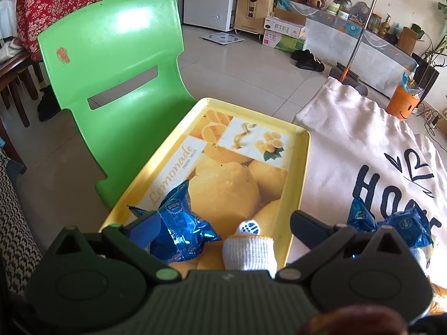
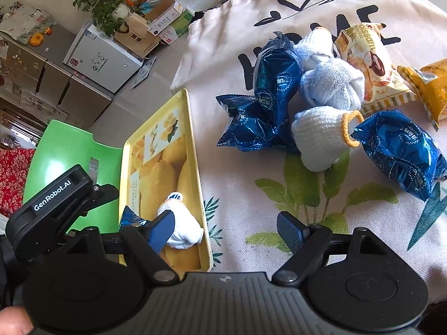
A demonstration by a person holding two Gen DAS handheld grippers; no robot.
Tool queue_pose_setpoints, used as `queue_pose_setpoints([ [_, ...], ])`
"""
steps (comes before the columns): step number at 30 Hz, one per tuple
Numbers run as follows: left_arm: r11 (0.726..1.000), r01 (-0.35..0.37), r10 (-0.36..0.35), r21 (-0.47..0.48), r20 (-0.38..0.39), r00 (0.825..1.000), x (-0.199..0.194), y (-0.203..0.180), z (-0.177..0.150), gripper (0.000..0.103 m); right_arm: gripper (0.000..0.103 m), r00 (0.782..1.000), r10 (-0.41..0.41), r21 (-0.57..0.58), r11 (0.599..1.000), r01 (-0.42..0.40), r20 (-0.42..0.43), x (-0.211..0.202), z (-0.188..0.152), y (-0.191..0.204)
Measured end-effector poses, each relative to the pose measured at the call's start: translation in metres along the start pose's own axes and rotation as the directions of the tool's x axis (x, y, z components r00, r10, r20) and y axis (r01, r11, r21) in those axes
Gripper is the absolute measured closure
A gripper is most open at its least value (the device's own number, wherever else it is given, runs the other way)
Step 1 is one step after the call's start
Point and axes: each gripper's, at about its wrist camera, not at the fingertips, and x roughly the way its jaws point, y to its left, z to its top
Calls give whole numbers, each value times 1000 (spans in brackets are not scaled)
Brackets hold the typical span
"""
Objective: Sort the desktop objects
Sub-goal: 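Withdraw both grippers from the yellow tray back toward the pile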
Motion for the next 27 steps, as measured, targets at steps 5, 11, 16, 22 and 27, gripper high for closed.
queue_pose_setpoints([
  [5,999,21,-21,29,-4,1000,-3,-6,-4,1,22,999,-44,-27,999,44,15,-11,1,-3],
  [11,995,61,-60,75,-12,998,-6,-17,-11,1,22,993,-118,-52,992,119,29,-27,3,-9],
  [16,990,92,-90,105,-25,996,-7,-24,-17,1,22,986,-156,-54,986,159,58,-45,5,-17],
  [22,980,138,-132,142,-52,990,-8,-36,-25,1,22,970,-210,-44,975,216,119,-71,9,-28],
  [27,966,203,-189,160,-99,977,-10,-46,-31,1,22,946,-296,-25,953,302,133,-91,19,-40],
])
